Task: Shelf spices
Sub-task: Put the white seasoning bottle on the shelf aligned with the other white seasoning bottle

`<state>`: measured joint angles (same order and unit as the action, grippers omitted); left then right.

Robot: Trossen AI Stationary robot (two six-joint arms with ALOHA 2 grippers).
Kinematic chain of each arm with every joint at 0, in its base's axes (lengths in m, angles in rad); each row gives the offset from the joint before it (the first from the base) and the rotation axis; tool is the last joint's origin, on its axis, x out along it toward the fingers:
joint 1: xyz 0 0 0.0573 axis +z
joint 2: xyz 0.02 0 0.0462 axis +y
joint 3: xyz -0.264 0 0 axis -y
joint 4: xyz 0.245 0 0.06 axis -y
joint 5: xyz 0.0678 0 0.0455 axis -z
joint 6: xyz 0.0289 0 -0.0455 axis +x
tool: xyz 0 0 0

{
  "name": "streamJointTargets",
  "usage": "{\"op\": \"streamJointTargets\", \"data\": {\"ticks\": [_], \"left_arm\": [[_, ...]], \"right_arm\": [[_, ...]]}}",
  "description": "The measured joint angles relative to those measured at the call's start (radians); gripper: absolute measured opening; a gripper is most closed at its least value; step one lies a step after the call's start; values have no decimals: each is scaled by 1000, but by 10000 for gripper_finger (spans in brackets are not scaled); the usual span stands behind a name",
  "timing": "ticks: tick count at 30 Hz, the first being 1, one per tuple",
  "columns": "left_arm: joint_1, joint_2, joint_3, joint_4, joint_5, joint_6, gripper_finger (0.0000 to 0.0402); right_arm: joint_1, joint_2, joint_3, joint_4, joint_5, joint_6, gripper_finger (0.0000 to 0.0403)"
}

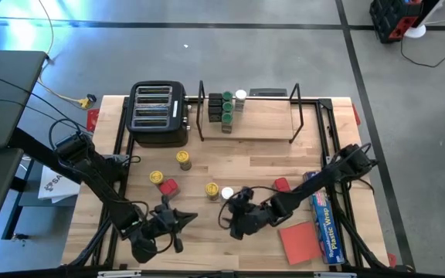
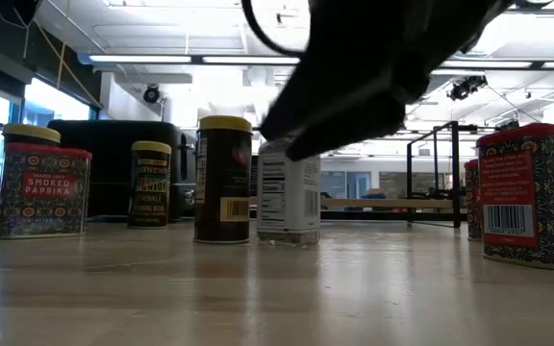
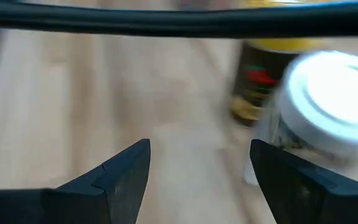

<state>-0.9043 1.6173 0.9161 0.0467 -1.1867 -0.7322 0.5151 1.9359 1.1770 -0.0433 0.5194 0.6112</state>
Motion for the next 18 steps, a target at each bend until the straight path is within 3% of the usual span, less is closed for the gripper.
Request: {"op": "streamJointTargets", "data": {"ticks": [3,11,13,18], "left_arm": [[0,0,0,0,0,0,0],[-1,0,0,-1,8,0,0],[-1,0,0,0,8,0,0],[-1,0,0,0,7,1,0]], "right_arm": [[10,0,0,-100,111,86,272],[54,-48,0,-400,263,329,272],[63,-71,0,-392,229,260,272],[40,-67,0,-181,-84,-15,271]]}}
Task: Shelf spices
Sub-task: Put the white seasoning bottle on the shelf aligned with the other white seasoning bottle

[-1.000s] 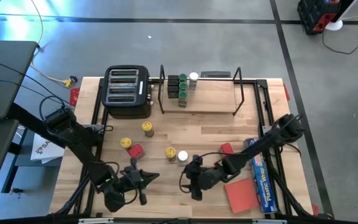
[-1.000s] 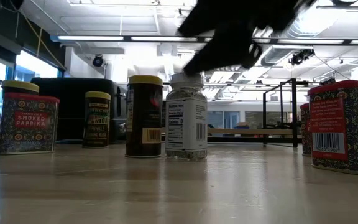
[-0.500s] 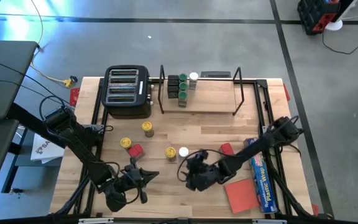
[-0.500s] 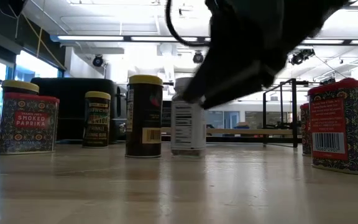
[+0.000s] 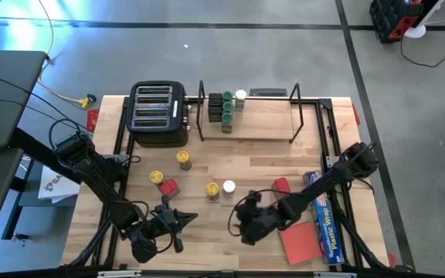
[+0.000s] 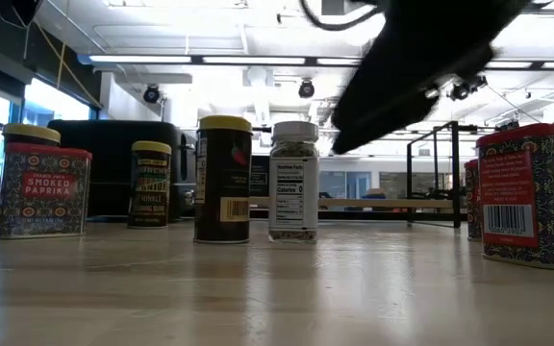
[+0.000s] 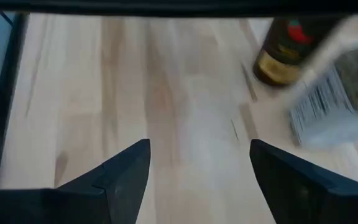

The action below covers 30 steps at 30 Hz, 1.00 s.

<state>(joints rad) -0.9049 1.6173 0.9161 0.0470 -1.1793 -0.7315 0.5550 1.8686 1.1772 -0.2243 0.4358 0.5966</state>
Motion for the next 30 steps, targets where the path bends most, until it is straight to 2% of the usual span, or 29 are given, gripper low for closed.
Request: {"op": "streamJointTargets", "data": {"ticks": [3,5,8,12,14,16,20,22,26,30], "left_arm": [[0,0,0,0,0,0,0],[0,0,0,-1,1,1,0],[0,0,0,-1,1,1,0],[0,0,0,-1,1,1,0],[0,0,0,-1,3,0,0],[0,0,0,-1,8,0,0],[0,0,0,-1,9,0,0],[0,0,0,-1,10,1,0],[-1,0,0,-2,10,1,0],[-1,0,0,-2,10,1,0]], "right_arm": [[-28,37,0,73,-9,-44,255],[-40,54,-1,79,19,-47,227],[-47,66,0,90,82,-30,156],[-52,73,-1,84,149,-29,41],[-59,71,0,73,163,-28,11],[-69,71,0,17,205,17,15],[-71,70,0,-146,391,208,18],[-64,62,-1,-222,444,290,15],[-36,12,-1,-319,455,323,10],[-22,-60,-1,-332,409,195,9]]}}
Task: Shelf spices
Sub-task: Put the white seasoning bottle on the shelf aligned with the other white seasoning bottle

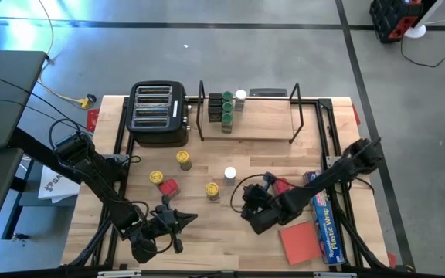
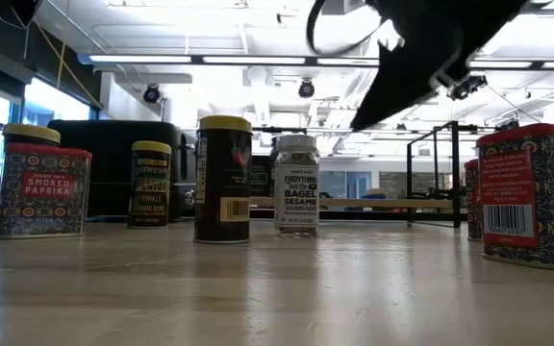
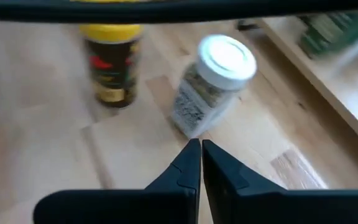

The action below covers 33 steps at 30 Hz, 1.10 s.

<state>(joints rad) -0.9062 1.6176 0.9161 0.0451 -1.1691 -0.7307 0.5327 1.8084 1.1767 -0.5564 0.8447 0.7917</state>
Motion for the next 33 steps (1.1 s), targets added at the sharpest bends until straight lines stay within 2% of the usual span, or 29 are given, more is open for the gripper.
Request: {"op": "streamJointTargets", "data": {"ticks": [3,6,12,14,18,21,33], "left_arm": [[0,0,0,0,0,0,0],[0,0,0,0,0,0,0],[0,0,0,-1,1,0,0],[0,0,0,-2,11,-3,0],[0,0,0,-3,13,-11,0],[0,0,0,-4,14,-17,0],[3,0,0,-8,15,-18,0]], "right_arm": [[-32,-69,0,20,-115,-157,18],[-101,-137,0,57,-258,-345,47],[-274,-172,0,148,-627,-624,152],[-320,-166,0,165,-704,-673,193],[-380,-161,0,166,-695,-732,264],[-408,-157,0,185,-702,-748,291],[-428,-64,0,234,-725,-774,300]]}}
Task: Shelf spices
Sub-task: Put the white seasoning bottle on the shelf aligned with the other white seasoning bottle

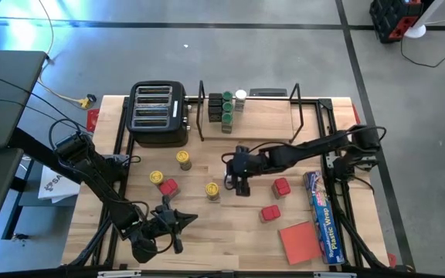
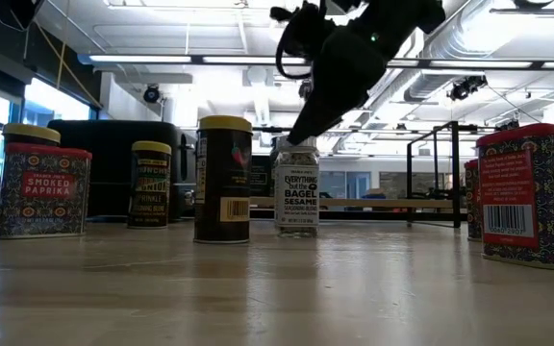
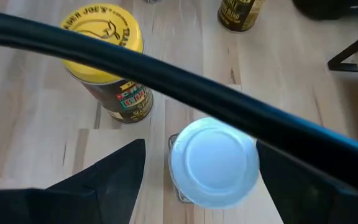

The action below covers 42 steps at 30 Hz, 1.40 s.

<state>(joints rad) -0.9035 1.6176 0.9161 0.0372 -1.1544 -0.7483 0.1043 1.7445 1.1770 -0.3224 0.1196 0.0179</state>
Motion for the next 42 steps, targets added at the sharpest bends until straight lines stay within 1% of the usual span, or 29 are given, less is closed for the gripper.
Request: {"op": "streamJointTargets", "data": {"ticks": [3,6,8,13,15,18,20,23,25,27,31,35,38,42], "left_arm": [[0,0,0,0,0,0,0],[0,0,0,-1,1,0,0],[0,0,0,-1,8,-1,0],[0,0,0,-5,19,-2,0],[0,0,0,-6,19,-2,0],[0,0,0,-16,19,-16,0],[0,0,0,-17,19,-18,0],[0,0,0,-18,18,-18,0],[0,0,0,-18,6,-17,0],[1,0,0,-18,-10,-17,0],[2,0,0,-18,-37,-10,0],[13,0,0,-17,-33,-15,0],[19,0,0,-17,-32,-26,0],[21,0,0,-10,-28,-27,0]], "right_arm": [[0,18,0,10,0,0,297],[0,32,0,27,1,0,279],[0,36,0,34,1,5,259],[0,27,0,49,0,31,194],[-2,8,0,27,0,35,193],[-26,-56,0,-9,-4,34,193],[-58,-112,0,-35,9,34,193],[-126,-198,0,-69,65,35,193],[-192,-240,0,-65,79,62,193],[-267,-259,1,-53,71,86,193],[-400,-239,0,-54,63,86,193],[-503,-184,0,-31,-13,49,193],[-541,-139,0,4,-35,5,193],[-564,-93,0,54,-47,-54,193]]}}
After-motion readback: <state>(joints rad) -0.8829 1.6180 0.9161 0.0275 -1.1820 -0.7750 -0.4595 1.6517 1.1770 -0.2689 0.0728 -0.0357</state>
